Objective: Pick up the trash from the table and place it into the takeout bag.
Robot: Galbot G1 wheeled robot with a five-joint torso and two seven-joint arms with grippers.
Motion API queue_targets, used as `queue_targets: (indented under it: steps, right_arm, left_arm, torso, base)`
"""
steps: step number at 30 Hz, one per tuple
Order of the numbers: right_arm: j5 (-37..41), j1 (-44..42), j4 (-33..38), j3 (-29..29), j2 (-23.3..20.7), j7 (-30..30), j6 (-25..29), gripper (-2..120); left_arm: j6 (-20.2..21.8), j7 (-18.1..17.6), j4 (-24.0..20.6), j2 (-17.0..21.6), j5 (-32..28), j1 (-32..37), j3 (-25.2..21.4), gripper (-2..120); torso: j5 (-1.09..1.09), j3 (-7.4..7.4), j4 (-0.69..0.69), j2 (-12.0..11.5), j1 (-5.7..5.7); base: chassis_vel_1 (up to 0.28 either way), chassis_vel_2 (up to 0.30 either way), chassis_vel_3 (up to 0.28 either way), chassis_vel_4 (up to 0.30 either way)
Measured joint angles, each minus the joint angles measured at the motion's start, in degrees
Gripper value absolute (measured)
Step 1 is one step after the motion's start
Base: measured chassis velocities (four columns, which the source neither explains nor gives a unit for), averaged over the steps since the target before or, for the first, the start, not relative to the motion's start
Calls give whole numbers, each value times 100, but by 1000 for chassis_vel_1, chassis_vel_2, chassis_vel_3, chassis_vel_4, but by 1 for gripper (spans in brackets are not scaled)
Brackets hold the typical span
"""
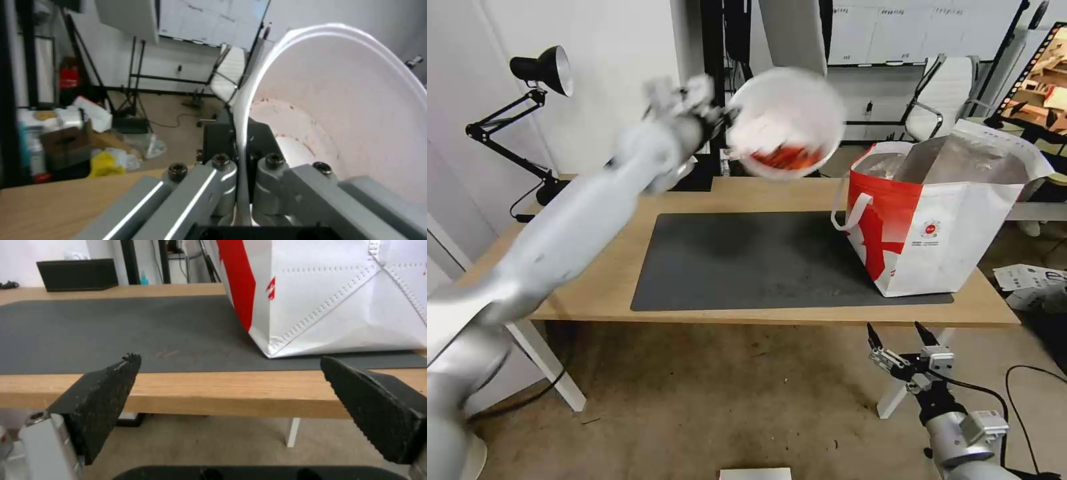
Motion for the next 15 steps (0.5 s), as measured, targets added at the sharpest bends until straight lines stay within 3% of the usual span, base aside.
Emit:
queue_targets:
  steps: [4, 5, 7, 15]
  right_arm:
    - [0, 0, 0, 0, 0, -1, 0, 100]
    - [0, 0, 0, 0, 0, -1, 0, 100]
    - [0, 0, 0, 0, 0, -1, 0, 100]
    - [0, 0, 0, 0, 0, 0, 0, 100]
  left_arm:
    - [2, 8, 695, -910, 127, -309, 177, 0]
    - [2, 8, 695, -910, 127, -309, 177, 0]
    - [2, 30, 1062, -1344, 253, -404, 221, 0]
    - [-193, 113, 1815, -2110, 580, -524, 339, 0]
  torso:
    - [-1, 0, 0, 0, -1]
    - [-1, 0, 0, 0, -1]
    - [0, 0, -1, 0, -1]
    - [-2, 0, 0, 0, -1]
  base:
    - [0, 0, 0, 0]
    - [0, 0, 0, 0]
    - [0, 0, 0, 0]
    - [0, 0, 0, 0]
